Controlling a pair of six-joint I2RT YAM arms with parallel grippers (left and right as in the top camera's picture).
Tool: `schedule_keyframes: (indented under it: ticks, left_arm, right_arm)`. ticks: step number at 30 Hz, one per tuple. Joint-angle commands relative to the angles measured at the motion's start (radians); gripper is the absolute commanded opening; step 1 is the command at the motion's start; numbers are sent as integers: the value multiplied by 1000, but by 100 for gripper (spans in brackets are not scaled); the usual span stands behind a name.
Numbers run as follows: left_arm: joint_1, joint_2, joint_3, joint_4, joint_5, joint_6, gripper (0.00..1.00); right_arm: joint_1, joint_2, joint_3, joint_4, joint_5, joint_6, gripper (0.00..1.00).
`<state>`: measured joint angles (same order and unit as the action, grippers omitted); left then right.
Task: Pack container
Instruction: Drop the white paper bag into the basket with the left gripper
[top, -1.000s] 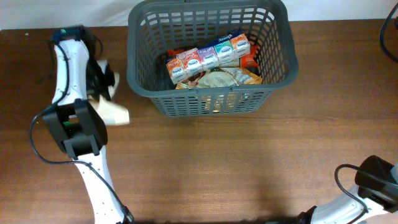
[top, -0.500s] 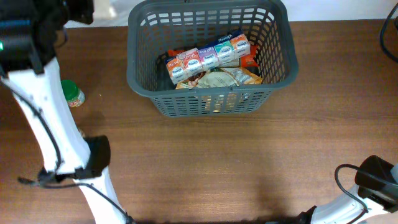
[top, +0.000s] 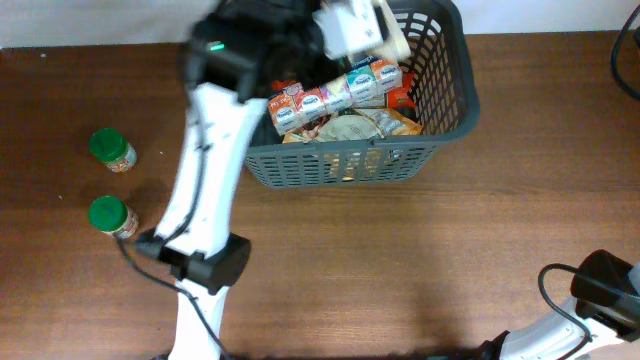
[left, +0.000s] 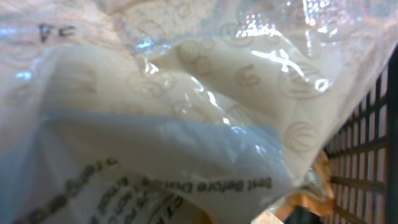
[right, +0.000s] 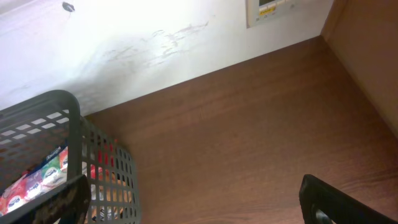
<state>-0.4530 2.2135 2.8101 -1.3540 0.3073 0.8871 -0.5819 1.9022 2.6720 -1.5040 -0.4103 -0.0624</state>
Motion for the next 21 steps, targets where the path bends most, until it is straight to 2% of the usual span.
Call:
schedule_keyframes:
  ticks: [1, 6, 12, 13, 14, 15, 17, 21]
  left_arm:
    - [-35, 55, -118, 37, 23, 111, 2]
    - [-83, 106, -189, 64, 49, 112, 2]
    - [-127, 134, -194, 54, 56, 112, 2]
    - [-127, 134, -194, 50, 56, 100, 15]
    - [-128, 134, -193, 47, 56, 83, 87]
    - [-127, 133, -193, 48, 55, 59, 99]
    - [-123, 131, -185, 51, 21, 10, 99]
    - [-91, 98, -100, 47, -151, -208, 99]
  right_arm:
    - [-1, 8, -3, -1, -12, 0, 99]
    - [-1, 8, -3, -1, -12, 0, 99]
    - [-1, 8, -3, -1, -12, 0, 99]
    - [-1, 8, -3, -1, -12, 0, 99]
    - [-1, 8, -3, -1, -12, 0, 99]
    - [-1, 8, -3, -1, -12, 0, 99]
    - [-1, 8, -3, -1, -12, 0, 99]
    - [-1, 8, -3, -1, -12, 0, 99]
